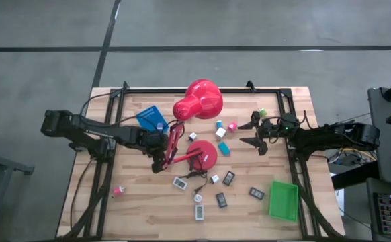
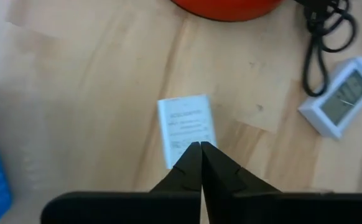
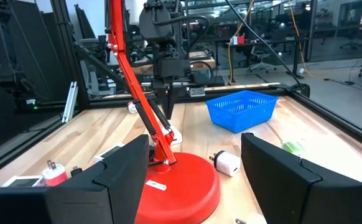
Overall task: Pick & Place Office items
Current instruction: Put the left white charger adapter into the blue bin
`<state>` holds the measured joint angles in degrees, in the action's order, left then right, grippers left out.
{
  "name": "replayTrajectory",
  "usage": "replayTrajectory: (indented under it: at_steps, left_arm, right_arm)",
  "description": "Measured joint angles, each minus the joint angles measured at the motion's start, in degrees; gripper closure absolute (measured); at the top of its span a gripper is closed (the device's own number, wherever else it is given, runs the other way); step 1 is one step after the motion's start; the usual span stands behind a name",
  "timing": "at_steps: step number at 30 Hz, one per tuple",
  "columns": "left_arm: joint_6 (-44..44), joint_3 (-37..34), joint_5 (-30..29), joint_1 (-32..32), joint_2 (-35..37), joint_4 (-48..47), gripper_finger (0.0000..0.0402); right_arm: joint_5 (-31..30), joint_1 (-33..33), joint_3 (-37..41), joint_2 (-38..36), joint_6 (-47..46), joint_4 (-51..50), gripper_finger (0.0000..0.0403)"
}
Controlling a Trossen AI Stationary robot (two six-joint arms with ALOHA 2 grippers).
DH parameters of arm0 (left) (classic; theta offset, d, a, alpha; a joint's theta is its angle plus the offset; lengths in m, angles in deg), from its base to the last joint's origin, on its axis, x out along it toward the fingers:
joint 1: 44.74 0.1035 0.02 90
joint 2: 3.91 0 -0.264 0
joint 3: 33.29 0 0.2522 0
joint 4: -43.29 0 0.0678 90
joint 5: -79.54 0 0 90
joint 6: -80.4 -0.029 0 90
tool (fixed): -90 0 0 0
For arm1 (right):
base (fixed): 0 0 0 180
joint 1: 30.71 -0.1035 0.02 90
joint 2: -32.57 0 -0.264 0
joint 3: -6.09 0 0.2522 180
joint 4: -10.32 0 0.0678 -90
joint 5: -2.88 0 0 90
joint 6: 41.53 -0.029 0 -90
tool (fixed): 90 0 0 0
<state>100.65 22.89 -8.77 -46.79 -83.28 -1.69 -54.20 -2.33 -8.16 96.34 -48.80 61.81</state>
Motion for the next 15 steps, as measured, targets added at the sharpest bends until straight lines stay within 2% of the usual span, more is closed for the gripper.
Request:
replayTrajectory:
  at_steps: [15]
  left_arm:
    - [0.69,-1.67,9.31,-0.15,-1.16,4.55,0.0401]
  right_arm:
    - [-0.12,0.00,0.00,0.00,-0.03,-0.05,0.0156]
